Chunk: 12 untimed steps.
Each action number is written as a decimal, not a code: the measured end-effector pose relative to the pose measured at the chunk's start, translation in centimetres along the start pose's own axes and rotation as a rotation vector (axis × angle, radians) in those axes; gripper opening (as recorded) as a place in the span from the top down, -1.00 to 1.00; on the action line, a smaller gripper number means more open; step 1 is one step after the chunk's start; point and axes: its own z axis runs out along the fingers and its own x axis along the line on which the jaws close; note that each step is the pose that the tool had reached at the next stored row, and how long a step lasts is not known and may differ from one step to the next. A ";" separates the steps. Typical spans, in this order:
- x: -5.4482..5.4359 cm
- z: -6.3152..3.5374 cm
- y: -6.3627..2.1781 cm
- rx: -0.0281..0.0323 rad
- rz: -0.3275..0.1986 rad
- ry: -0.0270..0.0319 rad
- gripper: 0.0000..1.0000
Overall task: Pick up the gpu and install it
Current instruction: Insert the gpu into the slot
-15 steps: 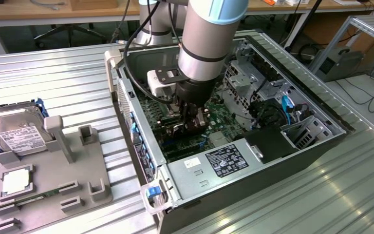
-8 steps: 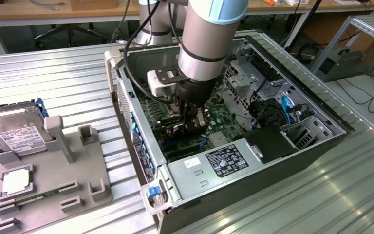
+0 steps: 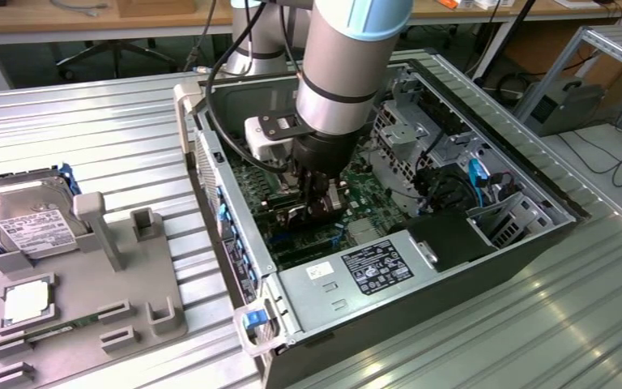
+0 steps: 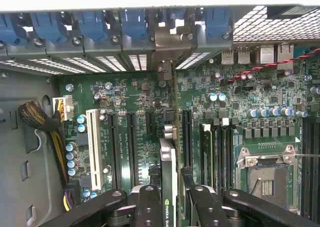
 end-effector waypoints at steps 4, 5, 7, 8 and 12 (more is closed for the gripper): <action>0.0 0.04 0.00 0.0000 -0.003 0.0009 0.47; 0.0 0.04 0.00 0.0000 -0.003 0.0010 0.47; 0.0 0.07 0.00 0.0001 -0.006 0.0016 0.47; 0.0 0.12 0.01 0.0002 -0.008 0.0010 0.47; 0.0 0.10 0.00 0.0001 -0.009 0.0023 0.47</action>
